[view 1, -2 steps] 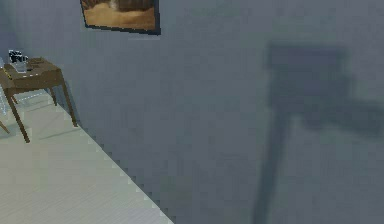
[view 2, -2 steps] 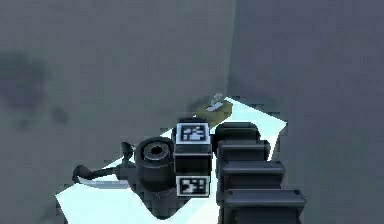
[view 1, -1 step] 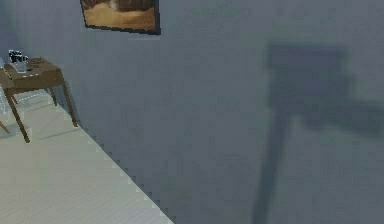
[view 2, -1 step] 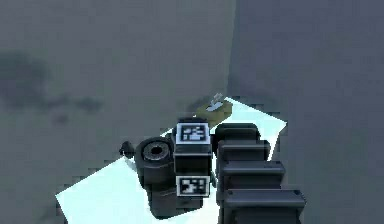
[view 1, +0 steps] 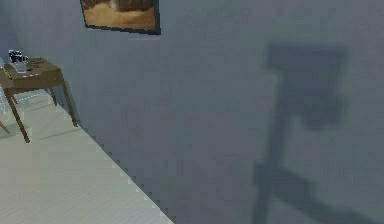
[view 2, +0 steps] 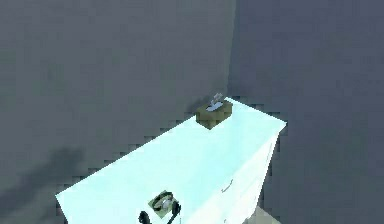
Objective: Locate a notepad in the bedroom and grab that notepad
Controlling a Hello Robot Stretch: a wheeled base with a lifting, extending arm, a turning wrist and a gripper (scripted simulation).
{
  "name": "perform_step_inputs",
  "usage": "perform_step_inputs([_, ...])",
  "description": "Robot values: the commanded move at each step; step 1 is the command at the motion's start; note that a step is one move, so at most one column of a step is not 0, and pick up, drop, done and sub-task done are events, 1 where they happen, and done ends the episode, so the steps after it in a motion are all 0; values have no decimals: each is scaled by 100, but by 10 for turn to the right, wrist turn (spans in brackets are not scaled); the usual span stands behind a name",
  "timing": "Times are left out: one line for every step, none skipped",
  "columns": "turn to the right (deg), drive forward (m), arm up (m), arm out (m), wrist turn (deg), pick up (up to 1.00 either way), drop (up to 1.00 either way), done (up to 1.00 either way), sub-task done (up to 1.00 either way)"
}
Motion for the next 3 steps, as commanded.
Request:
perform_step_inputs([0,0,0,0,0,100,0,0,0])
perform_step_inputs([0,0,10,0,0,0,0,0,0])
perform_step_inputs([0,0,0,0,0,0,0,100,0])
